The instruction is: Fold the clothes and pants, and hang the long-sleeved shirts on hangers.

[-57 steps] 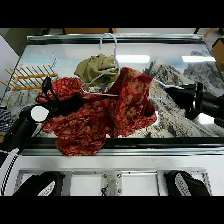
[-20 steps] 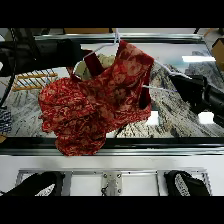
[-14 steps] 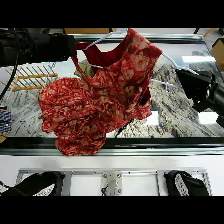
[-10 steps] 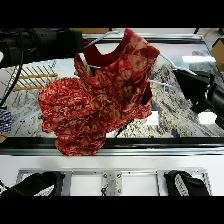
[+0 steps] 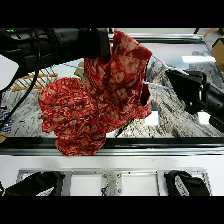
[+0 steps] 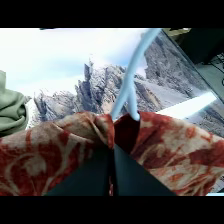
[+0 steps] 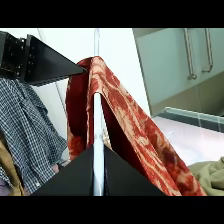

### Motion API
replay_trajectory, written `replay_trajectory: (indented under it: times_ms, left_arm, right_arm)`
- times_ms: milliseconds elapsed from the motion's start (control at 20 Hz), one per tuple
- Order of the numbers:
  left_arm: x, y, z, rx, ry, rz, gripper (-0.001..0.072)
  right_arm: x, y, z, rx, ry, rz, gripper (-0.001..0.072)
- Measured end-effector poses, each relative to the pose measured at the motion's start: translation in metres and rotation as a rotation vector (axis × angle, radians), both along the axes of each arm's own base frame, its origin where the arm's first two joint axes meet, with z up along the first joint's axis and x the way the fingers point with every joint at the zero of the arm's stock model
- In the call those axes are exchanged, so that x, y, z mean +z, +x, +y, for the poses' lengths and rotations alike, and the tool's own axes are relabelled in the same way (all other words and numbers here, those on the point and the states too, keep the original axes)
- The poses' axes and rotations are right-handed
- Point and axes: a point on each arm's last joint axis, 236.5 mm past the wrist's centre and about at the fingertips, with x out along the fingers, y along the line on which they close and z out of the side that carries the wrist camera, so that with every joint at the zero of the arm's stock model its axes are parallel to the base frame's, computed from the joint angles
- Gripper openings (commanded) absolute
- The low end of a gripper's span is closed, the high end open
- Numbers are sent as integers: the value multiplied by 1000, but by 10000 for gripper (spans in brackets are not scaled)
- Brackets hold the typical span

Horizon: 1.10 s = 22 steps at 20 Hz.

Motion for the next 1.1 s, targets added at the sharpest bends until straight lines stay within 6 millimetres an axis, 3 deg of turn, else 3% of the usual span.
replay_trajectory:
  times_ms: [50,100,150,200,500,700,750,850,1100]
  left_arm:
    - [1,-1,-2,-4,-2,-3,56]
    - [1,-2,-2,-7,-3,-4,320]
    - [3,-3,-3,-10,-6,-7,534]
    - [5,-5,-2,-11,-9,-11,566]
    - [36,-21,10,-13,-60,-80,566]
    - [57,-32,21,-9,-92,-126,563]
    - [60,-35,23,-9,-97,-133,415]
    - [66,-37,29,0,-95,-155,22]
    - [69,-37,46,42,-52,-185,13]
  right_arm:
    - [1,0,0,1,6,-1,6]
    - [3,0,0,0,13,-1,5]
    - [4,0,-1,0,21,-2,5]
    - [5,0,-1,1,27,-3,5]
    - [9,-1,-1,4,43,-6,5]
    - [10,-1,-2,2,43,-16,6]
    - [11,-2,-2,2,47,-19,5]
    - [17,-2,-4,-4,57,-47,5]
    - [38,12,-36,-139,119,-115,5]
